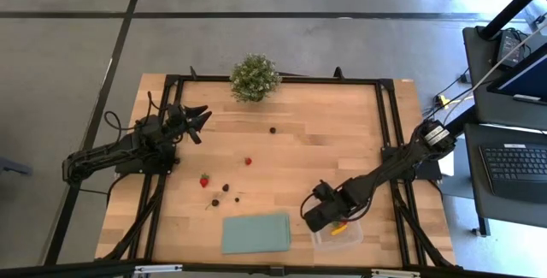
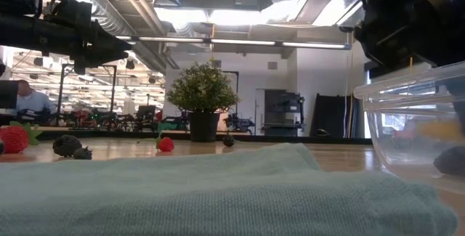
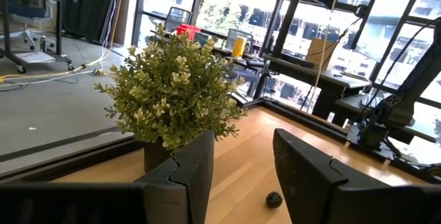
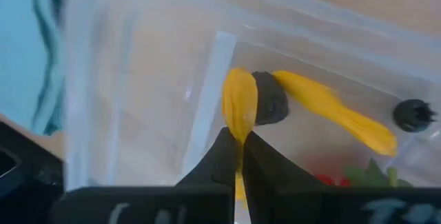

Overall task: Pick and placing Produce into tupperware
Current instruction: Put the yellow corn into the transparent bin, then put the black cherry into the transparent bin

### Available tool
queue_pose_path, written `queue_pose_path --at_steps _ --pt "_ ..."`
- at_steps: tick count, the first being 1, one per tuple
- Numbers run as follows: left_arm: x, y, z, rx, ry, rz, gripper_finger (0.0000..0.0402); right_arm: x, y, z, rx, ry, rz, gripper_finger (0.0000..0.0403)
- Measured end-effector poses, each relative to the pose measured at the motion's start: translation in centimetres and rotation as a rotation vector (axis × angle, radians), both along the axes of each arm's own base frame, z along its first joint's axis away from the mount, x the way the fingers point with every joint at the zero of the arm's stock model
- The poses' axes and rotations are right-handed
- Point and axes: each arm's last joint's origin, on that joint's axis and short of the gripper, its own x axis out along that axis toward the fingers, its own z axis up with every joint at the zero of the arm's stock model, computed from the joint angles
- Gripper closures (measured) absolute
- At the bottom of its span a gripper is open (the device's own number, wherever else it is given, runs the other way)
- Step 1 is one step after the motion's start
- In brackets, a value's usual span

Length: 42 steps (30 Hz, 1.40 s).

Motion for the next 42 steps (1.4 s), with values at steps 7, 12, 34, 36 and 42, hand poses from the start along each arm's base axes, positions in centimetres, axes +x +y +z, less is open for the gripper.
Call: queue_pose_path --at_steps 7,12,34,36,42 --pt "0.0 0.0 0.0 0.0 0.0 0.0 0.0259 -0.32 -0.21 -0.25 -0.018 0.028 0.001 0.0371" --pt "0.0 0.0 -0.01 0.0 0.0 0.0 0.0259 -0.32 -0.2 -0.25 -0.017 0.028 0.002 0.0362" --pt "0.0 0.0 0.0 0.0 0.0 0.0 0.0259 -0.17 0.15 -0.1 0.068 0.044 0.008 0.0299" --pt "0.0 0.0 -0.01 0.0 0.0 0.0 0.0259 -0.14 0.17 -0.08 0.068 0.036 0.023 0.029" --pt "0.0 0.0 0.0 0.0 0.0 0.0 0.0259 -0.12 0.27 -0.05 0.093 0.042 0.035 0.0249"
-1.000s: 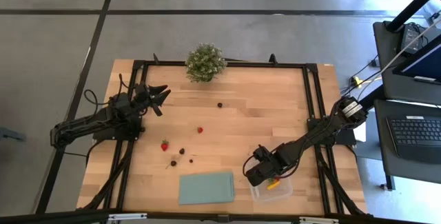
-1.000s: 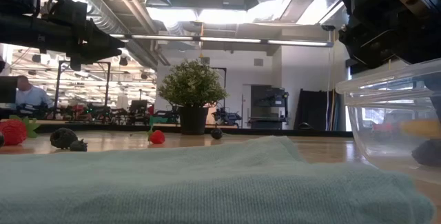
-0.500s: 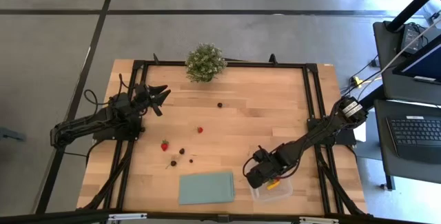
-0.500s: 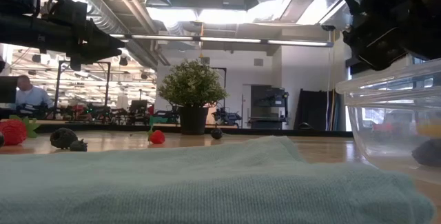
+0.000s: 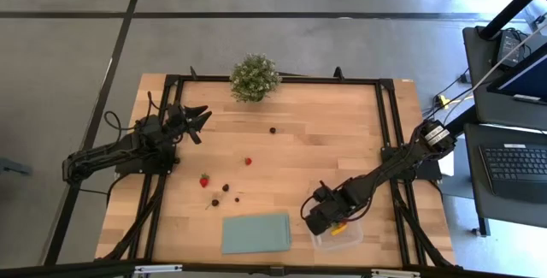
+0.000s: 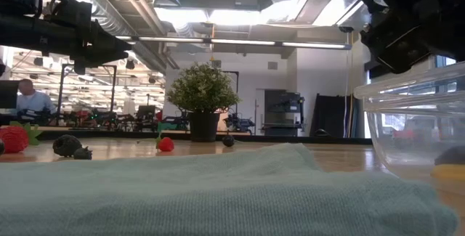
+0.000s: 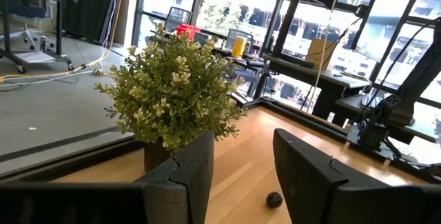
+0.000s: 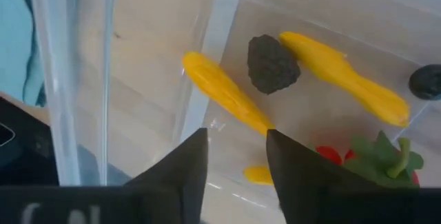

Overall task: Pick and placing Produce into tupperware
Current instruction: Put the black cherry into the transparent bin

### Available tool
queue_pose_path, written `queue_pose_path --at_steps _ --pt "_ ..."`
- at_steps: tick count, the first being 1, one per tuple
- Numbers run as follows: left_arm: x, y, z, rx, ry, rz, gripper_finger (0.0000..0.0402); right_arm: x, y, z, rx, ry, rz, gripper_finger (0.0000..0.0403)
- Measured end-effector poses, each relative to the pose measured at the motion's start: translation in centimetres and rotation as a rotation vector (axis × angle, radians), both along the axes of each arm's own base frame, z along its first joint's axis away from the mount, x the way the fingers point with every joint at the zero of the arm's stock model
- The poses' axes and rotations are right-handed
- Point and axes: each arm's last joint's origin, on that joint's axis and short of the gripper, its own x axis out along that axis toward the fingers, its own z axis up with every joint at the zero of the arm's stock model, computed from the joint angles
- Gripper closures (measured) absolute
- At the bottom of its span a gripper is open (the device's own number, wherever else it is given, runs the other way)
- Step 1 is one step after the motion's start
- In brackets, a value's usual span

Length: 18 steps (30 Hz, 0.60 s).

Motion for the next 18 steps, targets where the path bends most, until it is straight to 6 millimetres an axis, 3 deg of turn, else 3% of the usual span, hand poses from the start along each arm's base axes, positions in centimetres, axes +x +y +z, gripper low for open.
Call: queue_pose_path --at_steps 4,9,18 --pt "0.0 0.0 0.0 0.0 0.0 0.0 0.0259 0.2 0.2 0.6 0.143 0.072 0.044 0.0223" --pt "0.0 0.0 0.0 0.0 0.0 0.0 0.0259 1.5 0.2 2.9 0.346 0.129 0.093 0.0212" --pt "0.0 0.0 0.0 0.0 -0.001 0.0 0.0259 4.1 -3.9 8.4 0.15 0.052 0.128 0.0218"
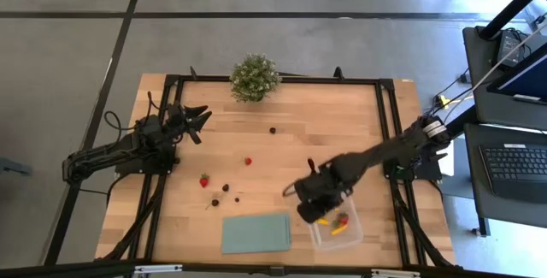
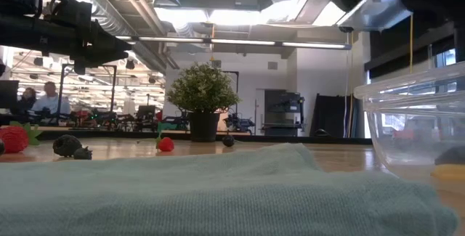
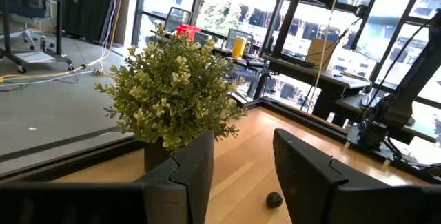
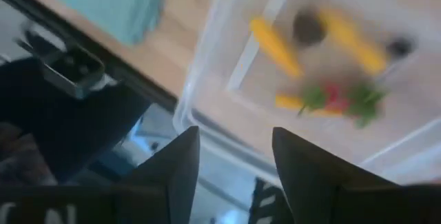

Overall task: Pick and placing Produce into tupperware
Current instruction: Put the black cherry into the transparent bin

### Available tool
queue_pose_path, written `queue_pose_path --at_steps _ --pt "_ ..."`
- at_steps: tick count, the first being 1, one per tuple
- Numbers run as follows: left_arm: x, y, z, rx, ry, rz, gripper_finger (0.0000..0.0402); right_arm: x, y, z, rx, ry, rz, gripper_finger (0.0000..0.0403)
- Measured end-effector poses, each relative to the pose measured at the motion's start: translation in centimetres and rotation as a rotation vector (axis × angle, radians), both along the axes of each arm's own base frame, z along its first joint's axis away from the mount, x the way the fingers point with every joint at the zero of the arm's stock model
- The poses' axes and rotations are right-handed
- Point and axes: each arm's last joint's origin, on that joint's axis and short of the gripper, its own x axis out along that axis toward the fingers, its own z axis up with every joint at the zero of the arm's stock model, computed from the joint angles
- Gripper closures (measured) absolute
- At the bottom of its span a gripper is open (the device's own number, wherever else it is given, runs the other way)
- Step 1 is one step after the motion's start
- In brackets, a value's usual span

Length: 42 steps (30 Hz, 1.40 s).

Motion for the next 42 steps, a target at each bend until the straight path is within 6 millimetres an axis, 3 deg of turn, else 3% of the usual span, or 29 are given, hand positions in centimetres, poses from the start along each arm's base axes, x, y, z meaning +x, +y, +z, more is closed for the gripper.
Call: queue_pose_path --at_steps 7,16,24,28,32,37,42 --pt "0.0 0.0 0.0 0.0 0.0 0.0 0.0259 2.2 -6.0 5.1 -0.172 -0.159 0.035 0.0218" --pt "0.0 0.0 0.0 -0.001 0.0 0.0 0.0259 5.2 -14.2 11.8 -0.287 -0.635 0.092 0.0218" --pt "0.0 0.0 0.0 -0.001 -0.001 0.0 0.0259 6.6 -20.4 15.5 -0.554 -1.027 0.164 0.0218" --pt "0.0 0.0 0.0 -0.002 -0.002 0.0 0.0259 7.0 -21.8 16.0 -0.687 -1.132 0.268 0.0218" --pt "0.0 0.0 0.0 -0.004 -0.003 -0.001 0.0259 7.3 -22.7 15.3 -0.784 -1.104 0.365 0.0218" --pt "0.0 0.0 0.0 -0.003 -0.003 0.0 0.0259 7.1 -23.6 13.4 -0.775 -0.954 0.4 0.0209" --pt "0.0 0.0 0.0 -0.003 -0.002 0.0 0.0259 7.8 -24.7 10.7 -0.77 -0.801 0.408 0.0168"
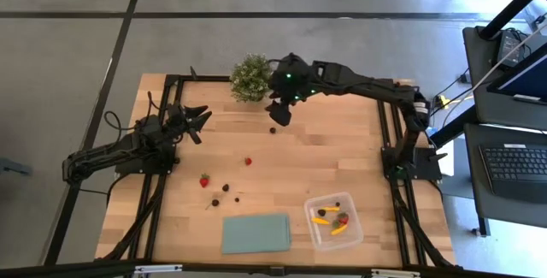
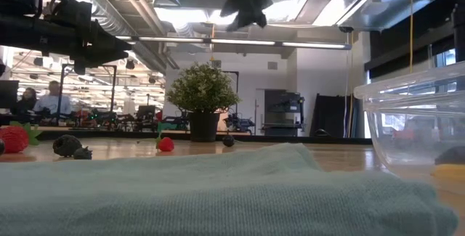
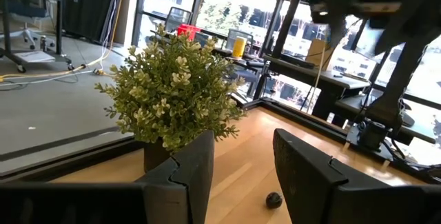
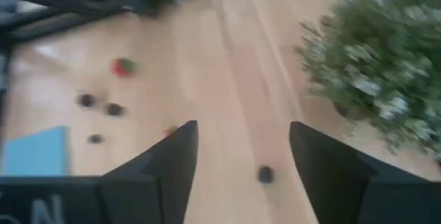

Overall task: Pick and placing Produce into tupperware
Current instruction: Put the black cherry into the transparent bin

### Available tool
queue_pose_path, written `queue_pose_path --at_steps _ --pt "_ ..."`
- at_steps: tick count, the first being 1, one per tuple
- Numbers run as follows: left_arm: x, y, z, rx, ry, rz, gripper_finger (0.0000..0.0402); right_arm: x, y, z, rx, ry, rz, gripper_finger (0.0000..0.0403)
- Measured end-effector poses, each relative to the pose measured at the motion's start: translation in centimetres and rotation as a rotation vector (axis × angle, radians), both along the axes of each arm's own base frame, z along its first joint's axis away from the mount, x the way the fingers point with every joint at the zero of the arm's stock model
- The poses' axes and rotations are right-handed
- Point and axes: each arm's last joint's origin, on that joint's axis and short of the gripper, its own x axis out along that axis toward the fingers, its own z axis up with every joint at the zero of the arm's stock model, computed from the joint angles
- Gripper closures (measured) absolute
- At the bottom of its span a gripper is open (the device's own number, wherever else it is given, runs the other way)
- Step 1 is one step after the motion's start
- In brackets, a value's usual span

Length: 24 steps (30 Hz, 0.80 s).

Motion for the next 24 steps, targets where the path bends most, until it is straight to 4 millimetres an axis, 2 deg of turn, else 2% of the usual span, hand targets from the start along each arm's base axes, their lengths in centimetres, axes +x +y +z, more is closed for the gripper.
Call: queue_pose_path --at_steps 2,7,14,24 --pt "0.0 0.0 0.0 0.001 0.003 0.0 0.0259 0.6 -0.4 -1.0 -0.006 0.024 -0.033 0.0151" --pt "0.0 0.0 0.0 0.001 0.005 0.002 0.0259 1.5 -1.0 -3.6 -0.076 0.134 0.052 0.0129" --pt "0.0 0.0 0.0 0.001 0.005 0.003 0.0259 3.3 -1.7 -7.7 0.016 0.225 -0.044 0.0135" --pt "0.0 0.0 0.0 0.001 0.005 0.004 0.0259 5.4 -2.5 -14.6 0.097 0.372 -0.012 0.0138"
